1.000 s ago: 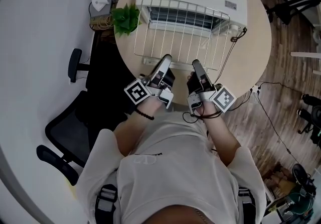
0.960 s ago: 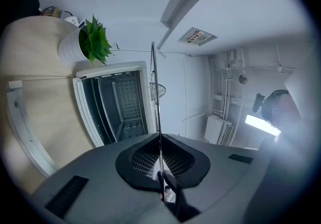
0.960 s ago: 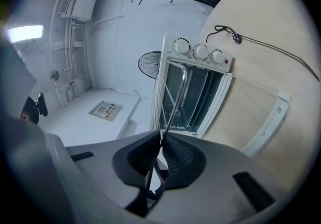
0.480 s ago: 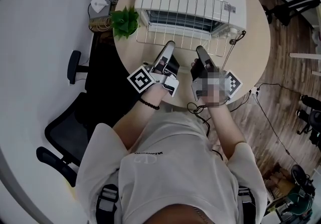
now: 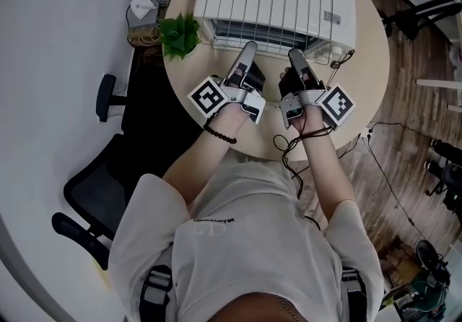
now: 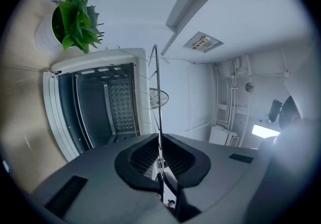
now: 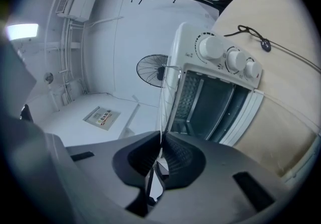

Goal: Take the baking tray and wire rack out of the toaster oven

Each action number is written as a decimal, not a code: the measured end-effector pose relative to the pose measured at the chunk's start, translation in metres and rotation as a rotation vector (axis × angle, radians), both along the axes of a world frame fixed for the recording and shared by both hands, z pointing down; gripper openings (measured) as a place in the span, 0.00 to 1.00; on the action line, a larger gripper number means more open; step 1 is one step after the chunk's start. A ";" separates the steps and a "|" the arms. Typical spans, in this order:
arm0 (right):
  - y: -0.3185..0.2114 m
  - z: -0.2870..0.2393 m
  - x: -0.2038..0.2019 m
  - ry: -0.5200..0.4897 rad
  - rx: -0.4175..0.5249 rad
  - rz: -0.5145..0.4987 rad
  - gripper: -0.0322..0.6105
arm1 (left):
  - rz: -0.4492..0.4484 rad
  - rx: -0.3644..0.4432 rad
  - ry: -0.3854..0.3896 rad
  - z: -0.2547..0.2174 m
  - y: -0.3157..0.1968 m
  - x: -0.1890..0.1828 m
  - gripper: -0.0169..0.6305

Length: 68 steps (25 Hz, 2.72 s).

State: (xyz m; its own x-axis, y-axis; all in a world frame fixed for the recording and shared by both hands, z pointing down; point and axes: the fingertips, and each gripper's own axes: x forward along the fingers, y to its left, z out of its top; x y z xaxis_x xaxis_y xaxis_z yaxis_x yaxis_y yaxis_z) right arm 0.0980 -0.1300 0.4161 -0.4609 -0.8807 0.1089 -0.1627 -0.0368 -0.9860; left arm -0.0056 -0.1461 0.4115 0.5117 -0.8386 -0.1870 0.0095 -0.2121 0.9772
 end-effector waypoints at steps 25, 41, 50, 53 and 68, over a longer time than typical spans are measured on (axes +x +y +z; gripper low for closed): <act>-0.049 -0.003 0.012 -0.030 -0.006 0.033 0.07 | -0.032 0.005 0.003 -0.004 -0.049 0.014 0.06; -0.018 -0.014 0.008 -0.022 0.088 0.003 0.20 | 0.048 0.138 -0.052 -0.021 -0.012 0.013 0.41; -0.002 -0.016 0.003 0.019 0.128 -0.025 0.29 | 0.083 0.094 -0.034 0.009 0.028 -0.003 0.41; -0.003 -0.017 0.003 0.030 0.133 -0.035 0.29 | 0.119 0.116 -0.017 0.005 0.032 0.005 0.41; 0.056 0.078 -0.008 0.103 -0.012 -0.087 0.34 | 0.065 0.010 -0.190 0.068 0.030 -0.012 0.20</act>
State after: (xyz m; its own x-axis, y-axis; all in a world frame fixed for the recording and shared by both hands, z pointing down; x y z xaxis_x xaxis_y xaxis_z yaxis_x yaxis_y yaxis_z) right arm 0.0902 -0.0737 0.4940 -0.5217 -0.8362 0.1694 -0.2659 -0.0293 -0.9636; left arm -0.0180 -0.1164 0.4799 0.5918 -0.8010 -0.0903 -0.1610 -0.2272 0.9605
